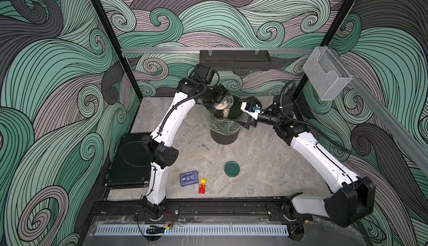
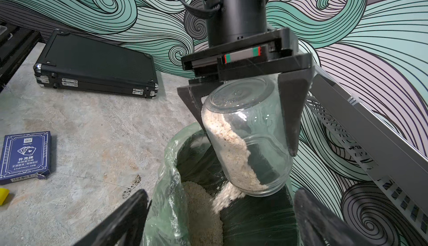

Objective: Empty expired oatmeal from jars
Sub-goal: Pour the expired oatmeal into the trash bin.

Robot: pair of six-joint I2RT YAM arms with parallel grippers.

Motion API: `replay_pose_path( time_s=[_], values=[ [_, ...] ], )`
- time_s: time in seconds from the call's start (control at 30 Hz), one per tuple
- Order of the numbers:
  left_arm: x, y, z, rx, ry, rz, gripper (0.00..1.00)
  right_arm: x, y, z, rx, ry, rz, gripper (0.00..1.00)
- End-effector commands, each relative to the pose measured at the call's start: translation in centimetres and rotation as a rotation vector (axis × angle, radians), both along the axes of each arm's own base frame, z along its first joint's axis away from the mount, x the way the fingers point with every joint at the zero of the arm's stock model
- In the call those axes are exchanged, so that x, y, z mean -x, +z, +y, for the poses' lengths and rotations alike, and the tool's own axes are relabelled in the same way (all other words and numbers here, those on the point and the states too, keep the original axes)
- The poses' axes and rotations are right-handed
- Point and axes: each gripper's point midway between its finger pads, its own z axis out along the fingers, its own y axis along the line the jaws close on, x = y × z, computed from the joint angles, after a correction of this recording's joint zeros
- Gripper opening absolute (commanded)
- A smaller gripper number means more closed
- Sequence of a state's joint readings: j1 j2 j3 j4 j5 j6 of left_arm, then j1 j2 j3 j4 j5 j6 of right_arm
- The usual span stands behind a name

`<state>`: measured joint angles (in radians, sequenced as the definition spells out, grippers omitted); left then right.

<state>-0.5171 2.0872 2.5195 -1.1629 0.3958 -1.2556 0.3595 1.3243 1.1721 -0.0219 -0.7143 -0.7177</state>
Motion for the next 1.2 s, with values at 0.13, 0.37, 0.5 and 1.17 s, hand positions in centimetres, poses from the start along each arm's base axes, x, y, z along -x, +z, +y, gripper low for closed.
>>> replay_pose_path(
  time_s=[0.13, 0.37, 0.5, 1.17],
  values=[
    [0.5, 3.5, -2.0, 0.288, 0.008, 0.120, 0.00, 0.0, 1.7, -0.2, -0.045, -0.017, 0.000, 0.97],
    [0.6, 4.2, -1.7, 0.308, 0.038, 0.130, 0.00, 0.1, 2.2, -0.6, -0.054, -0.032, -0.003, 0.98],
    [0.6, 3.8, -1.5, 0.298, 0.049, 0.145, 0.00, -0.1, 2.6, -0.7, -0.065, -0.047, 0.000, 0.97],
    [0.4, 2.1, 1.3, -0.170, -0.161, -0.258, 0.00, -0.1, 2.9, -1.9, -0.123, -0.131, 0.068, 0.97]
  ],
)
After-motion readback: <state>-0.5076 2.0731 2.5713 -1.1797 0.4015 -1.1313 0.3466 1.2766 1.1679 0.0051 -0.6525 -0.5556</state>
